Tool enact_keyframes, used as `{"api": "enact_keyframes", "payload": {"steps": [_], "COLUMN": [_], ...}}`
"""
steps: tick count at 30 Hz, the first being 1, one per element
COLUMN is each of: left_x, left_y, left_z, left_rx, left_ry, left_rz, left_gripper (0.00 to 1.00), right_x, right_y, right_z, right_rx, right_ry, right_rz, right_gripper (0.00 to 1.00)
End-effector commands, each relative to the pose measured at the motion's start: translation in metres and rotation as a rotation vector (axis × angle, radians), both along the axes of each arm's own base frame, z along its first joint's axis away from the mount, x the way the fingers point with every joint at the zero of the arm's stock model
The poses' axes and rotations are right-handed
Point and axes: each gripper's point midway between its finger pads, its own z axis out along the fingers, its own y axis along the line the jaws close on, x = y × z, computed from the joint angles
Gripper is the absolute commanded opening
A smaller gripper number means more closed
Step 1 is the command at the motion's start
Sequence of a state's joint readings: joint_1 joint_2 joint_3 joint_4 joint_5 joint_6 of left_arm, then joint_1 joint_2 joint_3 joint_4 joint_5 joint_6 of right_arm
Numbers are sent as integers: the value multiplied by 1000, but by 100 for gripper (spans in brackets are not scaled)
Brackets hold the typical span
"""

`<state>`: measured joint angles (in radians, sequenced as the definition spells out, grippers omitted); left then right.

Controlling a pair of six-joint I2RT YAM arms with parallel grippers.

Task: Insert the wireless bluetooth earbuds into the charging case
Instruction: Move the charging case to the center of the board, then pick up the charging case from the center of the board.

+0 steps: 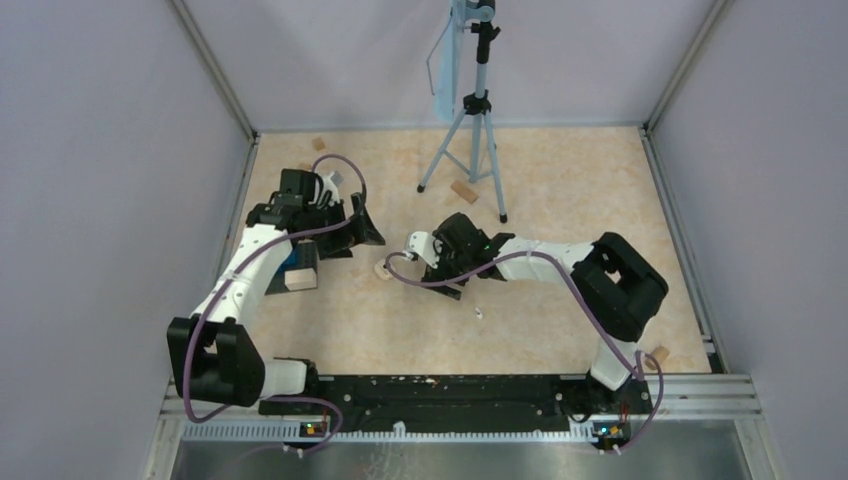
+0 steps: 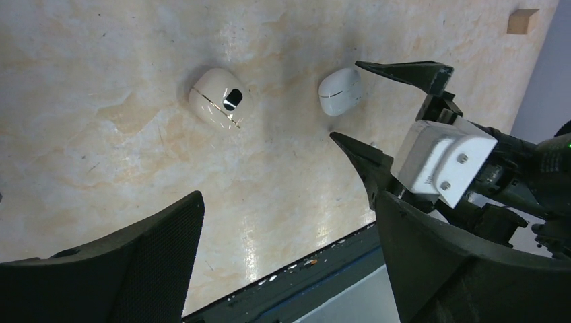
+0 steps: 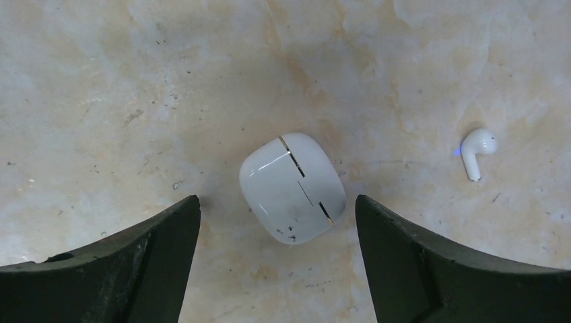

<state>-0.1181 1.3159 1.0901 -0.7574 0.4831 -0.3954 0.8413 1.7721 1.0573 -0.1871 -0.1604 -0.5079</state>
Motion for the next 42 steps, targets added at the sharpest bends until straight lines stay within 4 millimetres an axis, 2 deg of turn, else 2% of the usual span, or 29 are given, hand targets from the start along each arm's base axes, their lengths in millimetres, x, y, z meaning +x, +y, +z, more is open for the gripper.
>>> {"api": "enact_keyframes", "payload": {"steps": [1, 7, 10, 13, 17, 21, 24, 28, 32, 39, 42], "left_x": [-1, -4, -5, -5, -5, -5, -4, -3, -9, -24, -31], "left_y": [-6, -5, -5, -7, -7, -9, -10, -9, -18, -30, -35], "left_z": [8, -5, -8, -9, -12, -15, -13, 0, 6, -7, -10], "left_rx": [-49, -45, -50, -62, -63, -72, -77, -78, -136, -210, -236], "left_ry": [-26, 11, 21, 22, 35, 55, 63, 11, 3, 53, 69], "left_rz": [-14, -11, -8, -12, -14, -15, -10, -9, -44, -64, -73], "left_gripper": [99, 99, 99, 99, 99, 99, 98, 98, 98, 96, 96], "right_x": [17, 21, 24, 23, 22, 12, 7, 0, -8, -21, -19], "right_y": [14, 10, 11, 10, 11, 12, 14, 16, 16, 9, 3], "right_z": [5, -11, -9, -9, -1, 8, 17, 30, 43, 57, 58], "right_rx": [56, 77, 124, 132, 174, 221, 256, 315, 396, 514, 539], "right_ry": [-50, -7, 10, 31, 66, 106, 136, 168, 197, 279, 323], "right_rz": [40, -12, -48, -60, -106, -121, -144, -167, -194, -273, -386], "right_gripper": [83, 80, 71, 57, 52, 46, 45, 45, 44, 44, 44]}}
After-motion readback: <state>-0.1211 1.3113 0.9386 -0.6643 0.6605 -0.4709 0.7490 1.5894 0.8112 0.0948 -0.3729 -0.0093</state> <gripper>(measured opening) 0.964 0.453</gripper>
